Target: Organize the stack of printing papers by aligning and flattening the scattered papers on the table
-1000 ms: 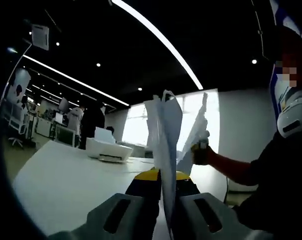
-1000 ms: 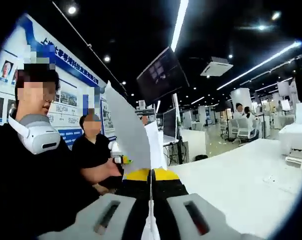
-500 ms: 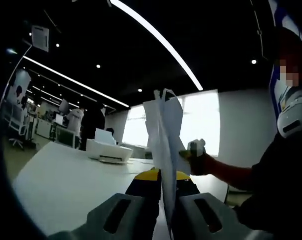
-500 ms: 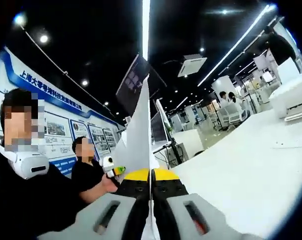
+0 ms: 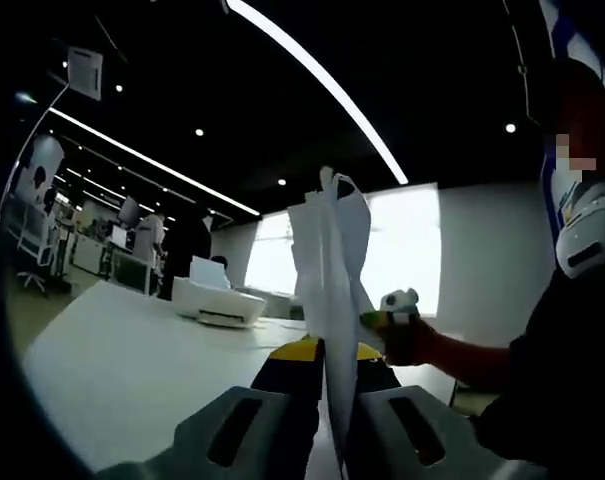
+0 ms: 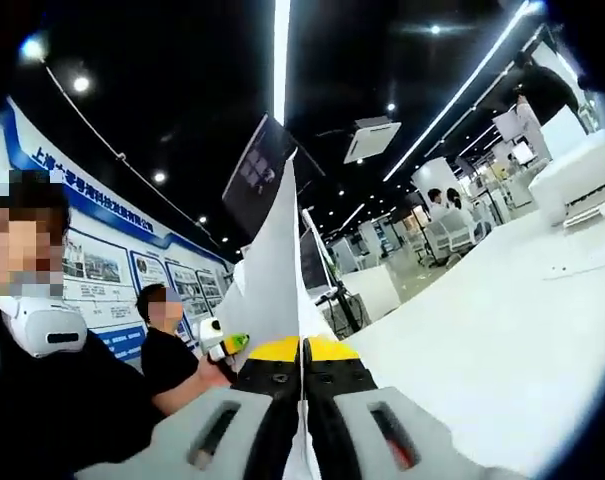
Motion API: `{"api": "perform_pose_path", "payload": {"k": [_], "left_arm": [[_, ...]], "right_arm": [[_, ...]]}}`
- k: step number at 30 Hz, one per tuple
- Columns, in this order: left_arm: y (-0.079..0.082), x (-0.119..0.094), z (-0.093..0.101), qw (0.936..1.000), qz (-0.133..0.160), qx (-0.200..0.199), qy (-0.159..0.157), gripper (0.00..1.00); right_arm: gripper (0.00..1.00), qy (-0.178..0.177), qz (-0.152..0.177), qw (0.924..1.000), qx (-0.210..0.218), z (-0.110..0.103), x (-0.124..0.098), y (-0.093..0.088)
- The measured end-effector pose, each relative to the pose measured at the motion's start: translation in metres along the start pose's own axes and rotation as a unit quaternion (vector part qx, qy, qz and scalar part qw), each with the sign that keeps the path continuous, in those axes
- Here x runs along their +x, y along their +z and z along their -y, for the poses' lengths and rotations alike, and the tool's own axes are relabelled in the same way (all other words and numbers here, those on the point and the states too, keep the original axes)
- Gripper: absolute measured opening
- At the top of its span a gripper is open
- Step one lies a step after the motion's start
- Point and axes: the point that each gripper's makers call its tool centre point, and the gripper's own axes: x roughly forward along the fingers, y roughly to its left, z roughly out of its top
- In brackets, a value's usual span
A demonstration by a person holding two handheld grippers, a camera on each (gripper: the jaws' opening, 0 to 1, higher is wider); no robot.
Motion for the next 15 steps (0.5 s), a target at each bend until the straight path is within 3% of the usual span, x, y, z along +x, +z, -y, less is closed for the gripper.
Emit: {"api": "perform_pose_path", "payload": {"k": [5, 15], "left_arm": [[-0.001, 0.000, 0.000, 1.0000, 0.001, -0.002, 0.001, 0.06], [-0.002, 0.000, 0.000, 1.0000, 0.002, -0.006, 0.002, 0.06]], "right_arm": [[0.00, -0.011, -0.006, 0.9994, 0.032, -0.006, 0.005, -0.021], [0.00, -0.040, 0.002, 0.9977, 0.053, -0.003, 0.008, -0.045]]}}
